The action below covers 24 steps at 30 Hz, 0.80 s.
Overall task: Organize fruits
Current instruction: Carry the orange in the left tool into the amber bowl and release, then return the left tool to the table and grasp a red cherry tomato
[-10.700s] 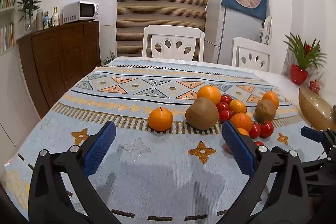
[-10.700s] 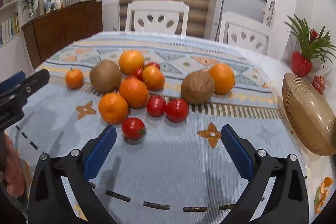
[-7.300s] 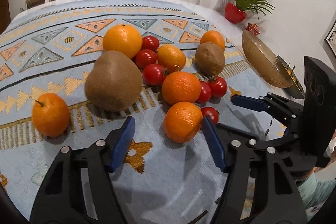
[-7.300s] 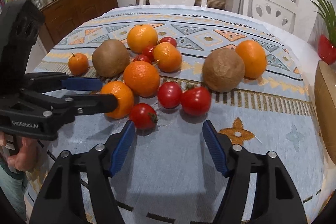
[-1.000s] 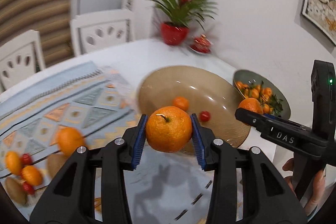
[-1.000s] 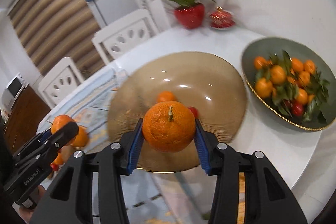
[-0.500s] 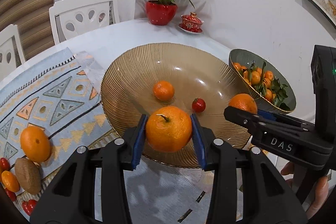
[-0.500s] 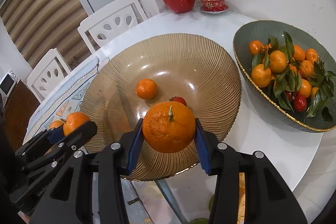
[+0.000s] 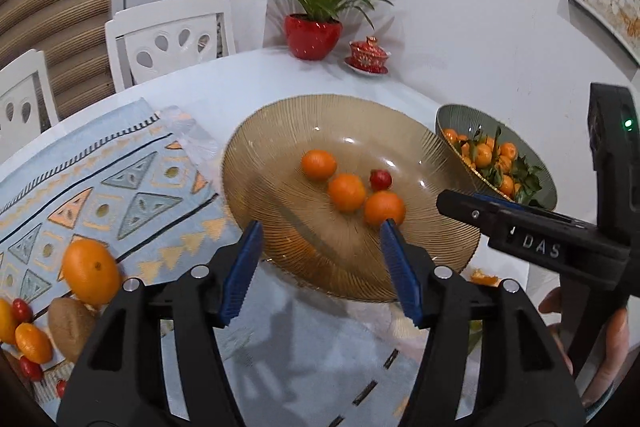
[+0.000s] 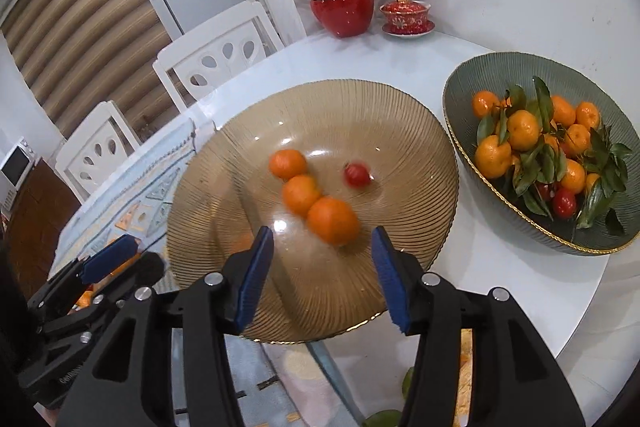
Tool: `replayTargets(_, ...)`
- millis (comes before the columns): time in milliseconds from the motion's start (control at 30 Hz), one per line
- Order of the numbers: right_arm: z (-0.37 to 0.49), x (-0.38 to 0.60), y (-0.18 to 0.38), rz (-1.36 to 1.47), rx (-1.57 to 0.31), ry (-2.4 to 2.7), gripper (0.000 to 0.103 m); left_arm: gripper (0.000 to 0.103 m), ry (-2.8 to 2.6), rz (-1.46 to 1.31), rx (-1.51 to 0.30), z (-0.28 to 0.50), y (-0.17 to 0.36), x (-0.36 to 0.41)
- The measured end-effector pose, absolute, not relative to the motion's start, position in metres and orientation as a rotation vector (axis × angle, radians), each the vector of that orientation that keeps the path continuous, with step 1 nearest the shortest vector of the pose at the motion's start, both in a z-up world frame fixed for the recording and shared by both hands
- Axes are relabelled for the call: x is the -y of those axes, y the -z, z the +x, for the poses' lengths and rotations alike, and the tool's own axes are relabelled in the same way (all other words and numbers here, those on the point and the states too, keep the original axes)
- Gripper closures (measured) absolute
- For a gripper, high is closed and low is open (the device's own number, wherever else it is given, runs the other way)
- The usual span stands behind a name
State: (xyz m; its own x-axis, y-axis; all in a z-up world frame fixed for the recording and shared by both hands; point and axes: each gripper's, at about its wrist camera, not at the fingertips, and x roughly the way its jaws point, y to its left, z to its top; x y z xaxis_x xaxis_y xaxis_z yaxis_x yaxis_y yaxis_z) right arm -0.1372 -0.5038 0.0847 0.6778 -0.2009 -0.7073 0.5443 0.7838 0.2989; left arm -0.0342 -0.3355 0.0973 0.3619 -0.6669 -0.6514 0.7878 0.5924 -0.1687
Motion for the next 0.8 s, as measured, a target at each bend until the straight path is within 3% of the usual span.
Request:
replayTargets(267,-0.136,0.479,-0.096,0.51,-0.699,0.379,0.052,0.039,0.921,0.104,-0.739,-0.032,-0.108,0.291)
replayTargets(533,-0.142,0.432,-0.145,0.42,-0.605,0.309,0.047,0.039,0.893,0.041,-0.667,-0.042,-0.134,0.236)
replayTargets(800,-0.12,0.364,-0.166,0.344,-0.58,0.163,0.047,0.027,0.77,0.017,-0.527,-0.055,-0.182,0.149)
